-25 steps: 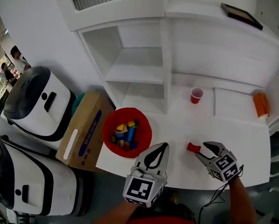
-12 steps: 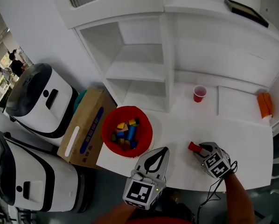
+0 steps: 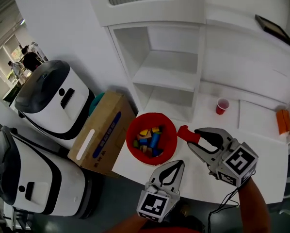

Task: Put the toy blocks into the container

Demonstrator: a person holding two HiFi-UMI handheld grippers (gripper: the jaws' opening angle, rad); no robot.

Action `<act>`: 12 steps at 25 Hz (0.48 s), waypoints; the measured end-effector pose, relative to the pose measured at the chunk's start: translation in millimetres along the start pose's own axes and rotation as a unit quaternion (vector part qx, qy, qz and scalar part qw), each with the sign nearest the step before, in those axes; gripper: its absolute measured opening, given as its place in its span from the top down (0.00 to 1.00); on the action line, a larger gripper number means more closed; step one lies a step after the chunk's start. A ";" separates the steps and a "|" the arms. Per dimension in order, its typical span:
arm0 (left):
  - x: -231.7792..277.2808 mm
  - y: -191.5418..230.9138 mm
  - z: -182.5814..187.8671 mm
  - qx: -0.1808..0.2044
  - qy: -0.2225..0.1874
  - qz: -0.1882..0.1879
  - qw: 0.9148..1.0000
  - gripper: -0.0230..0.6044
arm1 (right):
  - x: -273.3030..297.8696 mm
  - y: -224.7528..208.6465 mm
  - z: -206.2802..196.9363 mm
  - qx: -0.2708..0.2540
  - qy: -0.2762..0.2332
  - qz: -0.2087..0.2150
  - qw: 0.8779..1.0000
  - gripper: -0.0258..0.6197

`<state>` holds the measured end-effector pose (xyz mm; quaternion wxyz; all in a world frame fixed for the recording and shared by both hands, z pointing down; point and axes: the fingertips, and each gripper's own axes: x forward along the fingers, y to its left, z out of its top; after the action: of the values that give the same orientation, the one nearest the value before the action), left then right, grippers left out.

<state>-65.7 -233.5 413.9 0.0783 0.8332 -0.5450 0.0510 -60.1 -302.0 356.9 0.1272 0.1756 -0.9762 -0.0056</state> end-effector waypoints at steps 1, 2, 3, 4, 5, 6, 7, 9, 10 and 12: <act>-2.7 1.5 1.5 0.005 -0.004 -0.001 1.000 0.92 | 14.0 8.3 9.2 -0.014 0.004 0.014 1.000 0.70; -5.5 3.0 3.2 0.011 -0.008 -0.001 1.000 0.92 | 27.5 16.5 13.7 -0.026 0.009 0.027 0.999 0.70; -8.4 4.6 5.1 0.015 -0.012 -0.002 1.000 0.92 | 40.0 24.6 15.2 -0.034 0.017 0.040 0.998 0.70; -11.3 6.7 6.6 0.019 -0.015 -0.002 1.000 0.92 | 51.1 32.6 15.1 -0.037 0.027 0.053 0.998 0.70; -14.2 9.2 7.6 0.020 -0.016 0.000 1.000 0.92 | 60.3 39.8 14.6 -0.033 0.036 0.065 0.997 0.70; -16.7 11.9 8.4 0.020 -0.017 0.001 1.000 0.92 | 67.1 45.5 14.5 -0.024 0.042 0.075 0.996 0.67; -18.7 14.5 8.8 0.021 -0.019 0.002 1.000 0.92 | 71.0 49.4 15.3 -0.015 0.044 0.081 0.996 0.59; -21.1 17.0 10.1 0.020 -0.022 0.000 1.000 0.92 | 69.0 52.3 19.6 -0.005 0.034 0.079 0.996 0.59; -21.4 16.8 11.2 0.021 -0.025 -0.003 0.999 0.92 | 63.0 52.1 22.7 -0.004 0.023 0.072 0.997 0.59; -20.3 13.9 16.6 0.013 -0.032 -0.011 0.999 0.92 | 42.1 47.6 31.0 -0.011 -0.007 0.038 0.999 0.70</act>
<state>-86.6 -223.8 395.2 0.0506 0.8413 -0.5373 0.0304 -122.3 -272.9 339.9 0.1221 0.1371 -0.9829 -0.0134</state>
